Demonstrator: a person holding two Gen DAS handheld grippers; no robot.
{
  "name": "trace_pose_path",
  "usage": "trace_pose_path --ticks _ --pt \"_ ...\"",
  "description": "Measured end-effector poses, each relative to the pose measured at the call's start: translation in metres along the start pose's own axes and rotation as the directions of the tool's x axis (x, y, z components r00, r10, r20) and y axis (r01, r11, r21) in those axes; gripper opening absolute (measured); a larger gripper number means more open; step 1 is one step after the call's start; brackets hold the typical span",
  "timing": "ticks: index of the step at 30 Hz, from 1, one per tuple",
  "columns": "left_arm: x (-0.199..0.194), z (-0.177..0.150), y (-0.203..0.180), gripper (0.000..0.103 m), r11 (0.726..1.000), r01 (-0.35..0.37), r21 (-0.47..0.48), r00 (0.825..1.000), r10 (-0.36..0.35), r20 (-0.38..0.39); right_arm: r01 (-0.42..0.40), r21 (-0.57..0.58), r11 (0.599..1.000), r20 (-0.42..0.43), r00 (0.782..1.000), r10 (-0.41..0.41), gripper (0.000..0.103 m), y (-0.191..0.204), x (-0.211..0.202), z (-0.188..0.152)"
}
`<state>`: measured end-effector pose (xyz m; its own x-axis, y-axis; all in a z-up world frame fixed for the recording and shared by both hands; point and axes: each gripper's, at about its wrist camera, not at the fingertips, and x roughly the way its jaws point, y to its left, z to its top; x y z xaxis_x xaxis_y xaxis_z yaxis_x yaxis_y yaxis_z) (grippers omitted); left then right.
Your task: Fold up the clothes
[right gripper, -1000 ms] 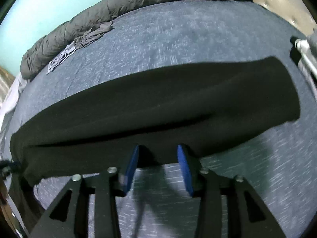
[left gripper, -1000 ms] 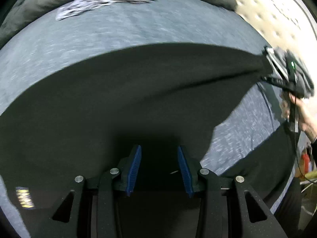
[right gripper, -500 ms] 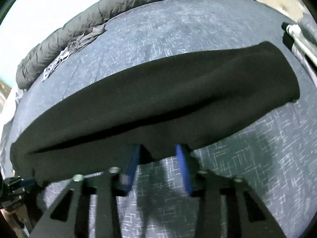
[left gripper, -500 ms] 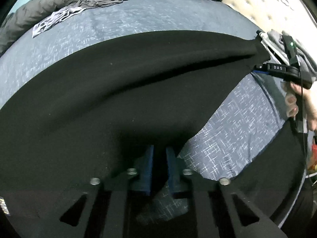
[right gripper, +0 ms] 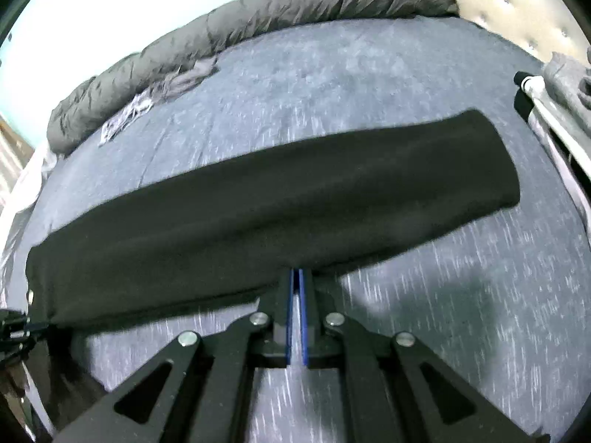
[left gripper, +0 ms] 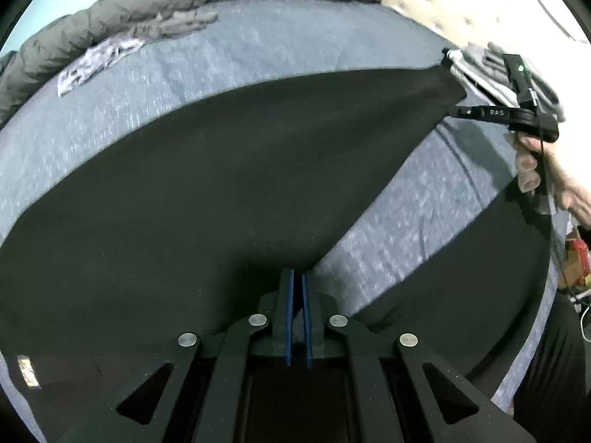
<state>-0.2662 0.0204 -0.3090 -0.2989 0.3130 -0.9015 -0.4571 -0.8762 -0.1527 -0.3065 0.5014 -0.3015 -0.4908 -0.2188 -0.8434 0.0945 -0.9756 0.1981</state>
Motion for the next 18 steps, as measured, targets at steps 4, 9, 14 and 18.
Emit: trace_pose_path --ticks 4,9,14,18 --pt "0.010 -0.009 0.008 0.005 0.999 0.019 -0.050 0.999 -0.020 -0.030 0.025 0.040 0.999 -0.088 0.996 -0.022 0.000 -0.021 0.019 -0.011" --pt "0.003 -0.009 0.018 0.014 0.994 0.040 -0.100 0.999 -0.039 0.010 0.029 0.156 0.987 0.072 0.997 -0.041 0.014 -0.055 -0.009 -0.003" --pt "-0.011 -0.006 0.027 0.025 0.986 0.053 -0.160 0.996 -0.041 0.079 0.053 0.321 0.945 0.114 0.989 -0.094 0.047 -0.101 -0.021 0.009" --pt "-0.024 -0.007 0.035 0.034 0.973 0.042 -0.226 0.989 -0.009 0.145 -0.008 0.449 0.893 0.100 0.994 -0.041 0.047 -0.134 -0.008 0.010"
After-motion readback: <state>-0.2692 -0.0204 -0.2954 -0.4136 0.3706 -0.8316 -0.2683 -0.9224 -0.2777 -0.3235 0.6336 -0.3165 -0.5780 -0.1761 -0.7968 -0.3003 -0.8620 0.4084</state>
